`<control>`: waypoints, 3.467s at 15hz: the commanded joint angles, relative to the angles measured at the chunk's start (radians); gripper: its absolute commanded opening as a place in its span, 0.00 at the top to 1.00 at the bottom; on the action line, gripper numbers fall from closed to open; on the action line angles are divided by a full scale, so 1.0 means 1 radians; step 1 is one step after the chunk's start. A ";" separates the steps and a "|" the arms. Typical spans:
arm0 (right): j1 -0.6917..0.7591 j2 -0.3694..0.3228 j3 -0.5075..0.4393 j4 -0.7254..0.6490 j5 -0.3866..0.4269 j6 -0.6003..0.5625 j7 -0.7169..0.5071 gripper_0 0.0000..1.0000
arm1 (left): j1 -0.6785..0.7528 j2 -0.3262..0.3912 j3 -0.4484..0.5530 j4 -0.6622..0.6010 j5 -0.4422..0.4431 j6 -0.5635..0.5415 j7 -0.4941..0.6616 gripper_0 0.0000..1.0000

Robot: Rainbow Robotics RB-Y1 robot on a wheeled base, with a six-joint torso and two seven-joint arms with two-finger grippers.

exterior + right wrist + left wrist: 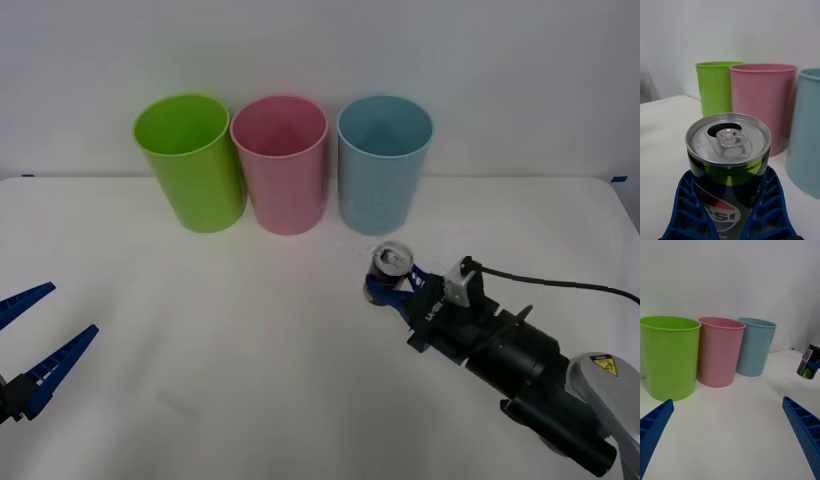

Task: Grasp the object on the table and drop it into the matching bin: aluminum can to the light blue bin, PET bottle to the pink bin.

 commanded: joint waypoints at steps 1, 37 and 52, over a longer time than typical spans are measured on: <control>0.056 -0.021 -0.056 -0.097 -0.001 0.000 -0.086 1.00 | 0.000 0.000 0.000 0.000 0.000 0.000 0.000 0.00; -0.708 0.080 -0.165 0.458 0.244 0.214 -0.456 1.00 | 0.000 0.000 0.000 0.000 0.000 0.000 0.000 0.00; -0.694 0.038 -0.168 0.454 0.211 0.124 -0.422 0.00 | 0.000 0.000 0.000 0.000 0.000 0.000 0.000 0.00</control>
